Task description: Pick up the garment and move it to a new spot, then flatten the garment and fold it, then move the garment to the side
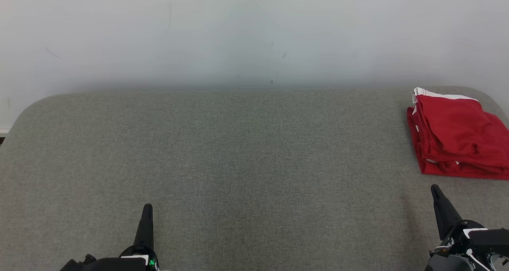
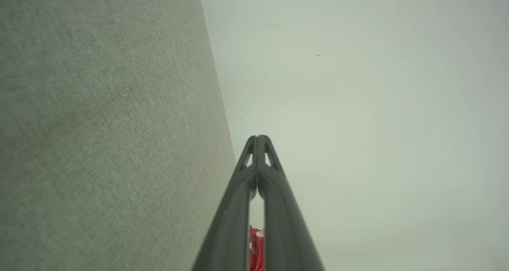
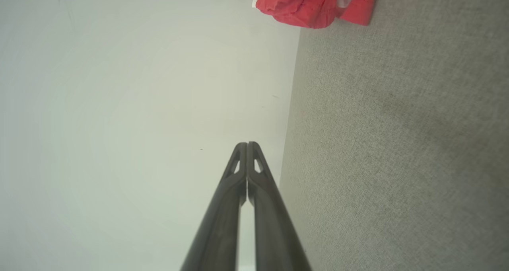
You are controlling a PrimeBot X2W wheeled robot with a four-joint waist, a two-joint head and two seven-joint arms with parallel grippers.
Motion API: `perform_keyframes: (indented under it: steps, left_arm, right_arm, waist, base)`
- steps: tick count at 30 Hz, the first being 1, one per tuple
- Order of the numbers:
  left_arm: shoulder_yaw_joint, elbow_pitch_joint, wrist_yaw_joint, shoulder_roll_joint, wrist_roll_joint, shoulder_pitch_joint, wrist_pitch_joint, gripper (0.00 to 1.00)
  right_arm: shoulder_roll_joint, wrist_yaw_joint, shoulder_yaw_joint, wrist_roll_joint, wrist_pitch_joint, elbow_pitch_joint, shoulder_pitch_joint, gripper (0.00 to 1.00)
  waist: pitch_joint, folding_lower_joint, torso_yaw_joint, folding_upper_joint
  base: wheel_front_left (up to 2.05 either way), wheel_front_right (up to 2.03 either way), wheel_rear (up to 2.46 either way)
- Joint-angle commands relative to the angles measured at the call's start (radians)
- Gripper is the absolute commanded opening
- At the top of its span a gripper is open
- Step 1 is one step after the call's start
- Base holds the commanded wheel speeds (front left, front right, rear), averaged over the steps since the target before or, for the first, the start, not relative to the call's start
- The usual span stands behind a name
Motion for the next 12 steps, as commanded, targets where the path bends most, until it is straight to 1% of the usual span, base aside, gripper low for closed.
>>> perform_keyframes:
  steps: [1,8,12]
  left_arm:
    - [-0.002,0.002,0.002,0.004,-0.031,-0.016,0.005,0.0]
    - [-0.009,0.003,0.002,0.004,-0.079,-0.023,0.01,0.0]
    - [-0.008,0.003,0.002,0.004,-0.076,-0.019,0.01,0.0]
  right_arm:
    - [0.0,-0.002,-0.008,0.026,0.011,0.001,-0.008,0.0]
    - [0.0,-0.002,-0.018,0.073,0.031,0.003,-0.019,0.0]
    - [0.0,-0.002,-0.017,0.069,0.029,0.002,-0.017,0.0]
  waist:
    - [0.001,0.0,-0.001,-0.0001]
    - [0.002,0.0,-0.002,-0.0001]
    - [0.002,0.0,-0.002,-0.0001]
  base:
    - [0.0,0.0,0.0]
    - [0.0,0.0,0.0]
    - [0.0,0.0,0.0]
